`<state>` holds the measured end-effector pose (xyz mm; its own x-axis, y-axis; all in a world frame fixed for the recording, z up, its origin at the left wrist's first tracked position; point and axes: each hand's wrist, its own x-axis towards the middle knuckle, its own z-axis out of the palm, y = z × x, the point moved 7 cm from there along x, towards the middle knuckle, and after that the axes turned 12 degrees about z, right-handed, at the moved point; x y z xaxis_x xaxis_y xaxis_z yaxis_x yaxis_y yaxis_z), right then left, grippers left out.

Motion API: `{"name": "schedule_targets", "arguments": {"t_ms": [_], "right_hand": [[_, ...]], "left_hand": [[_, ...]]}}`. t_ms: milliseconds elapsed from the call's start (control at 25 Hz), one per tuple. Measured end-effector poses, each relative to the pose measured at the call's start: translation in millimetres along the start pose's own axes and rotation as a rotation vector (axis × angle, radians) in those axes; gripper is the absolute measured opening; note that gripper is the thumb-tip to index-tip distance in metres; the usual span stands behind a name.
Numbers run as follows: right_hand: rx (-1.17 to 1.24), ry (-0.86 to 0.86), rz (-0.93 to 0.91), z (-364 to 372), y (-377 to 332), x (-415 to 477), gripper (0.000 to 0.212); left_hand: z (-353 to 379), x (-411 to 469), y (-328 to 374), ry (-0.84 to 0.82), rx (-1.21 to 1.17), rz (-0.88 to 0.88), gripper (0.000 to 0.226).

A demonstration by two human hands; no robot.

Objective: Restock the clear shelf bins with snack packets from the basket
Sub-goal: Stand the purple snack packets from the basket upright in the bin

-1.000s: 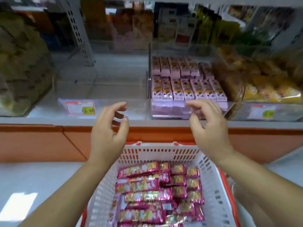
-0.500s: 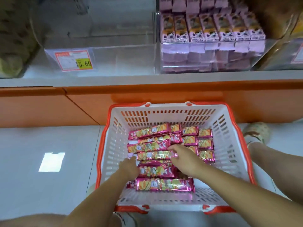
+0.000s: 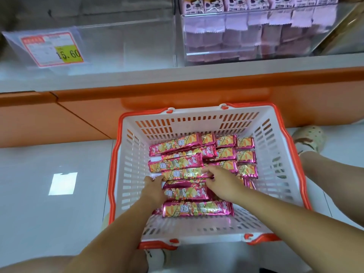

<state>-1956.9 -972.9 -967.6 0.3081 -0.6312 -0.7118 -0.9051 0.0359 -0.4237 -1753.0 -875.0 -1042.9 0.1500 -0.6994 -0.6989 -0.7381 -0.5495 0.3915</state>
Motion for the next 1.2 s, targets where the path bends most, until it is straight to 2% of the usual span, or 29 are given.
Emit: {"name": "schedule_targets", "arguments": {"t_ms": [80,200,320,520,640,720,800,920,1000,1120,1200], "right_hand": [[0.006,0.001,0.002,0.9,-0.4,0.3,0.039],[0.053,-0.010,0.006,-0.8,-1.2,-1.2,0.036],[0.163,-0.061,0.023,-2.7,-6.6,-4.0,0.032],[0.365,-0.153,0.026,-5.0,-22.4,-15.6,0.048],[0.454,-0.219,0.009,-7.6,-29.0,-29.8,0.059],[0.618,-0.241,0.000,-15.7,-31.3,-38.3,0.055],[0.733,-0.214,-0.009,-30.2,-31.3,-46.8,0.047],[0.714,-0.100,-0.038,-55.0,-25.3,-59.0,0.039],[0.751,-0.049,-0.049,-68.3,-19.2,-64.4,0.035],[0.823,-0.010,-0.053,-81.0,-12.1,-71.5,0.036],[0.785,0.026,-0.064,-87.9,-13.2,-79.6,0.034]], "left_hand": [[-5.9,-1.7,4.4,0.052,-0.050,0.032,0.080],[-16.5,-11.6,8.5,0.120,-0.261,0.024,0.084],[-26.6,-28.3,12.5,0.119,-0.418,0.055,0.091],[-48.7,-60.0,44.2,0.051,-0.610,0.278,0.089],[-63.8,-80.3,76.6,0.050,-0.603,0.427,0.086],[-69.7,-90.9,95.4,0.066,-0.587,0.508,0.083],[-75.6,-97.4,105.9,0.125,-0.580,0.548,0.078],[-90.5,-99.2,102.2,0.272,-0.647,0.498,0.058],[-94.0,-98.0,101.5,0.266,-0.711,0.463,0.047],[-91.0,-98.1,111.4,0.199,-0.838,0.487,0.050],[-91.5,-101.4,123.5,0.180,-0.924,0.499,0.050]]}}
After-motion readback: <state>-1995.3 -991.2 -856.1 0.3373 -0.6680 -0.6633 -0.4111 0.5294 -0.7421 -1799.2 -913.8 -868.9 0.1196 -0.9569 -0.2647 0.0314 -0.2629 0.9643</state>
